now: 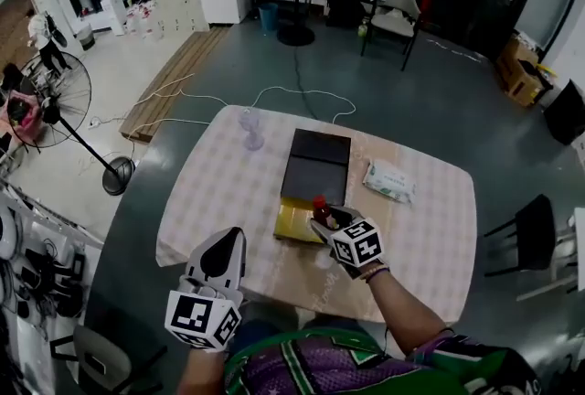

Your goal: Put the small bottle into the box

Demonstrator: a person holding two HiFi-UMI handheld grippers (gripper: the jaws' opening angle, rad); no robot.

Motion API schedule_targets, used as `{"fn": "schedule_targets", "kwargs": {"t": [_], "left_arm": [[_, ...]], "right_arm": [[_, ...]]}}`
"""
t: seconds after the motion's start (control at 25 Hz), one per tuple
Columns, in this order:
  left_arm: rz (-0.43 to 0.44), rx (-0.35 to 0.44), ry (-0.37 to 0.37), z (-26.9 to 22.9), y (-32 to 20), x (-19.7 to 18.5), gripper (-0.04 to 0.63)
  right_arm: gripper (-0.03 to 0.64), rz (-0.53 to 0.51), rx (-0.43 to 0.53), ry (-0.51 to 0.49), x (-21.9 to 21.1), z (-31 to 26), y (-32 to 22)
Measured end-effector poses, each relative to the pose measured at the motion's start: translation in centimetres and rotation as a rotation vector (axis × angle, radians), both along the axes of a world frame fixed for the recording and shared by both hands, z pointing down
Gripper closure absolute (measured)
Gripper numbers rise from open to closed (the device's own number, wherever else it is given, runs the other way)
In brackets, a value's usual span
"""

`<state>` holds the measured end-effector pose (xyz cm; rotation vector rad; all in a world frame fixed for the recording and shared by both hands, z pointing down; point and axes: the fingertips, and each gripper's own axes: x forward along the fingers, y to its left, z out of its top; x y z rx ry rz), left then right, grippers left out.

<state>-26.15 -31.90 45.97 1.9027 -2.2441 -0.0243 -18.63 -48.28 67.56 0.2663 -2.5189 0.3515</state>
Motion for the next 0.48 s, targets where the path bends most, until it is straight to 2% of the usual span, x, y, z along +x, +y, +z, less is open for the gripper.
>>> {"fn": "schedule_targets", "kwargs": {"t": [0.48], "left_arm": [[-0.122, -0.059, 0.019, 1.4, 2.1, -0.3, 0.572]], "right_arm": [[0.396, -0.111, -0.064, 0.212, -1.5, 8.4, -0.2]]}}
